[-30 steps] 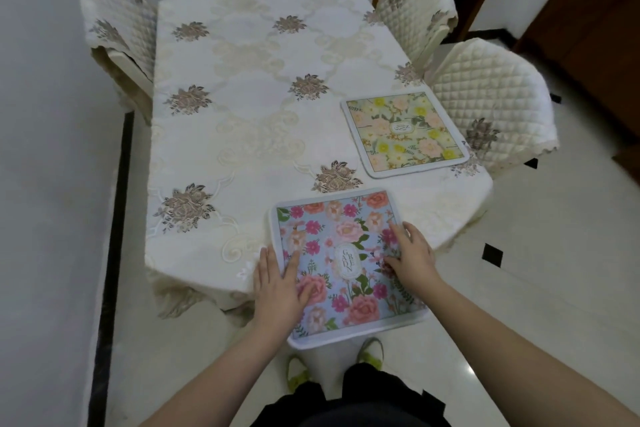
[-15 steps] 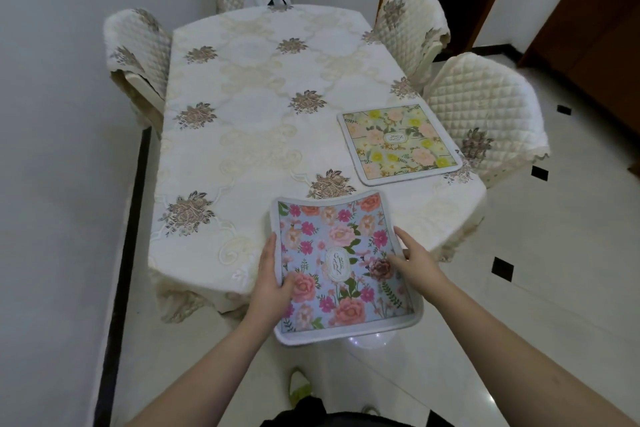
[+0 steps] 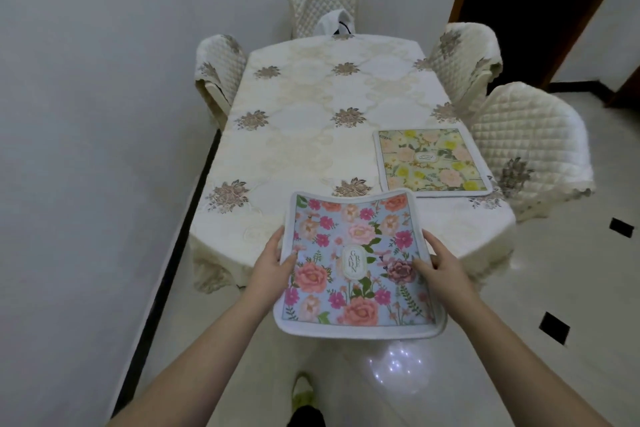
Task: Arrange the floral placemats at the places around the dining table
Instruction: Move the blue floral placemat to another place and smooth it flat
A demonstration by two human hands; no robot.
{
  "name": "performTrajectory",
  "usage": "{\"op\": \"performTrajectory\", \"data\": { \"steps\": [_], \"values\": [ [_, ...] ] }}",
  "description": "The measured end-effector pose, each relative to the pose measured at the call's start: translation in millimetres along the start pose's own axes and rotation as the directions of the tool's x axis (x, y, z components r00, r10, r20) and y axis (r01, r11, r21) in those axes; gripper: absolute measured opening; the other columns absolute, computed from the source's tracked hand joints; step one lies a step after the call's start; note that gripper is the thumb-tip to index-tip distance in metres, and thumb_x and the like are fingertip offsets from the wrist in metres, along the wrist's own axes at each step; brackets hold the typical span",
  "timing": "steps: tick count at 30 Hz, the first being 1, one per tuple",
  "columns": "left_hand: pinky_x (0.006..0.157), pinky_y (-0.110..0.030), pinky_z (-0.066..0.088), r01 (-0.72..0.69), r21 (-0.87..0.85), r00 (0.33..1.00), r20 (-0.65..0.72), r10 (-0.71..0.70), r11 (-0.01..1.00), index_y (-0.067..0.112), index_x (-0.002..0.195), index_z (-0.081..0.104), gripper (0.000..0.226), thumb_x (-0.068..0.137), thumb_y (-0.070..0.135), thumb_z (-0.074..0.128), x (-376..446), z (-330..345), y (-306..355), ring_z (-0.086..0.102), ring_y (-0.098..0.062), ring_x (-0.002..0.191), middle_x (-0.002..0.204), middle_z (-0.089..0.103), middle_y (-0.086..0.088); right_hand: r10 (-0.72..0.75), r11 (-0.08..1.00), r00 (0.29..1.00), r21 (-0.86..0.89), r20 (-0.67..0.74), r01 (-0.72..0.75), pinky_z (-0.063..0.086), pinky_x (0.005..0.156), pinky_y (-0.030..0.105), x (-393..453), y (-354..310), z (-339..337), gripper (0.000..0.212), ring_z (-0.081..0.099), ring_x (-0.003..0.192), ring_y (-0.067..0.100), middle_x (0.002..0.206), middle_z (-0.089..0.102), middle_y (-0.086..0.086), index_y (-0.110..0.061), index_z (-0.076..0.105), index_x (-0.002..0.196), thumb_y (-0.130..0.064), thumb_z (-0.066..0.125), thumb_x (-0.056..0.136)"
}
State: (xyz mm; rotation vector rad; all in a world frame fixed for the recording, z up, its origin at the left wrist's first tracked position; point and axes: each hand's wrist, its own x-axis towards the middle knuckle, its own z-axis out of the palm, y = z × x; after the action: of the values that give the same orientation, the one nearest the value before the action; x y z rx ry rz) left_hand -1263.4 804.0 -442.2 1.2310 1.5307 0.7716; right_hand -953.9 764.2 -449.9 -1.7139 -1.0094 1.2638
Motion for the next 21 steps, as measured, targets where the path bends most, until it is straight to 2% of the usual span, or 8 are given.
{"op": "performTrajectory", "data": {
  "steps": [3,6,12,16,19,21],
  "values": [
    [0.076,-0.045,0.063,-0.005,-0.062,0.999,-0.055,0.001,0.998,0.038,0.153,0.029,0.061,0.102,0.018,0.056,-18,-9,9,0.076,-0.019,0.09,0.12,0.071,-0.001,-0.022,1.0,0.999,-0.004,0.038,0.022,0.061,0.058,0.034,-6,-8,-1,0.059,0.076,0.077,0.018,0.093,0.077,-0.004,-0.041,0.038,0.145,-0.02,0.061,0.096],
    [0.078,-0.05,0.062,-0.015,-0.086,0.993,-0.12,0.005,0.996,0.038,0.151,0.032,0.06,0.101,0.016,0.057,-33,-23,13,0.076,-0.021,0.09,0.115,0.073,-0.003,-0.039,0.998,0.997,-0.036,0.073,0.042,0.062,0.061,0.039,-10,-17,3,0.058,0.076,0.076,0.017,0.094,0.076,-0.003,-0.045,0.038,0.143,-0.025,0.063,0.095],
    [0.069,-0.041,0.063,-0.017,-0.082,0.977,-0.214,-0.001,0.996,0.035,0.15,0.035,0.057,0.101,0.019,0.057,-68,-61,0,0.076,-0.016,0.086,0.113,0.071,0.006,-0.121,0.991,0.972,-0.034,0.199,0.131,0.059,0.054,0.029,-20,-45,37,0.056,0.076,0.074,0.017,0.092,0.076,-0.006,-0.046,0.042,0.142,-0.019,0.061,0.097],
    [0.062,-0.033,0.062,-0.014,-0.121,0.963,-0.268,-0.019,0.993,0.036,0.149,0.036,0.056,0.1,0.019,0.058,-86,-95,-14,0.076,-0.016,0.084,0.115,0.071,0.004,-0.18,0.98,0.945,-0.028,0.273,0.195,0.062,0.057,0.036,-27,-60,73,0.049,0.076,0.076,0.019,0.098,0.076,-0.001,-0.05,0.049,0.131,-0.017,0.059,0.096],
    [0.055,-0.024,0.059,-0.007,-0.128,0.945,-0.325,-0.035,0.992,0.042,0.146,0.037,0.055,0.099,0.024,0.06,-97,-125,-30,0.076,-0.013,0.08,0.108,0.072,0.008,-0.196,0.974,0.928,-0.049,0.316,0.222,0.061,0.057,0.036,-32,-65,107,0.051,0.076,0.075,0.018,0.093,0.077,-0.004,-0.048,0.044,0.136,-0.02,0.06,0.097],
    [0.057,-0.025,0.059,-0.004,-0.111,0.928,-0.37,-0.038,0.994,0.042,0.145,0.039,0.053,0.099,0.025,0.061,-105,-149,-45,0.076,-0.012,0.081,0.109,0.072,0.006,-0.197,0.97,0.916,-0.069,0.348,0.235,0.062,0.059,0.036,-36,-69,133,0.053,0.076,0.077,0.018,0.096,0.076,-0.003,-0.047,0.041,0.141,-0.022,0.059,0.097]
  ]
}}
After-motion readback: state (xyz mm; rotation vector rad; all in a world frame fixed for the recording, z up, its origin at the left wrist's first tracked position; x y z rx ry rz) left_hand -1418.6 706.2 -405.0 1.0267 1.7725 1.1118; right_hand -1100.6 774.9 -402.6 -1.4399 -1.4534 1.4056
